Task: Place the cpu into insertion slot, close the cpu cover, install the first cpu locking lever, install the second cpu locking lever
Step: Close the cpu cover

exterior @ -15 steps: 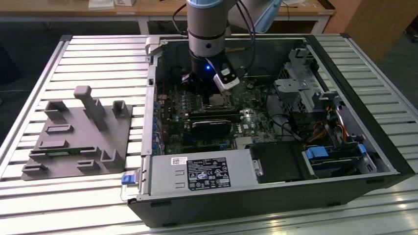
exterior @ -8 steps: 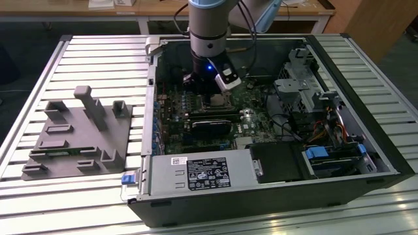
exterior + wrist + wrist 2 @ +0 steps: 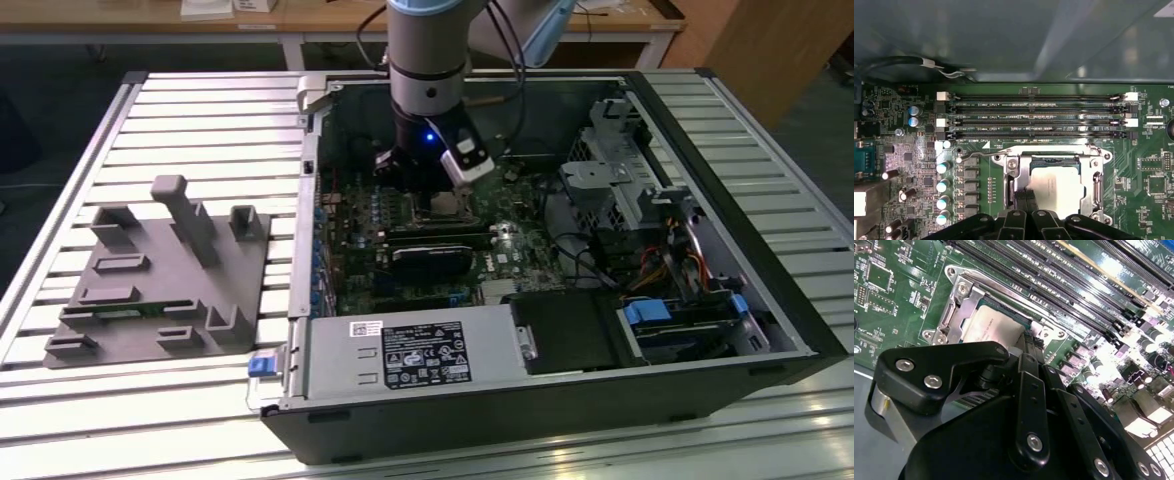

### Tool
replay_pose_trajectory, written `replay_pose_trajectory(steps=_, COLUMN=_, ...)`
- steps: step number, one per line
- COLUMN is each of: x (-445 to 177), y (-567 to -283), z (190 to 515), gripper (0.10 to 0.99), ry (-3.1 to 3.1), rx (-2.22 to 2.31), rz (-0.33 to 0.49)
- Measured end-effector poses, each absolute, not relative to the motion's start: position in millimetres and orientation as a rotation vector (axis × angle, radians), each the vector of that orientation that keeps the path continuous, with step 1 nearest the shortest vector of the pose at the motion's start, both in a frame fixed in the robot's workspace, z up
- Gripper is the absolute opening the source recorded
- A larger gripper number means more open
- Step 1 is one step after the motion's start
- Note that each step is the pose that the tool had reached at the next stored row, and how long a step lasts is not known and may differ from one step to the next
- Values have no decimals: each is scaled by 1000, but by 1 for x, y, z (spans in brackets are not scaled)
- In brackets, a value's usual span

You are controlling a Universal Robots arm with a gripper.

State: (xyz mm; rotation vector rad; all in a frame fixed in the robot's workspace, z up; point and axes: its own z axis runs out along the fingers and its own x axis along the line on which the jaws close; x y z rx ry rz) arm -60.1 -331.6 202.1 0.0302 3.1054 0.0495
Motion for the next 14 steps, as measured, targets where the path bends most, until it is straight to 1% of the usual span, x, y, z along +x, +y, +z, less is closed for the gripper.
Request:
replay_pose_trajectory(steps=6, x=-60, y=-332, z=210, gripper=106, ry=3105, rx=30, rz=50)
replay_pose_trajectory(steps=14, x=-46, y=-332, z=211, gripper=106, ry=3107, rx=30, rz=50)
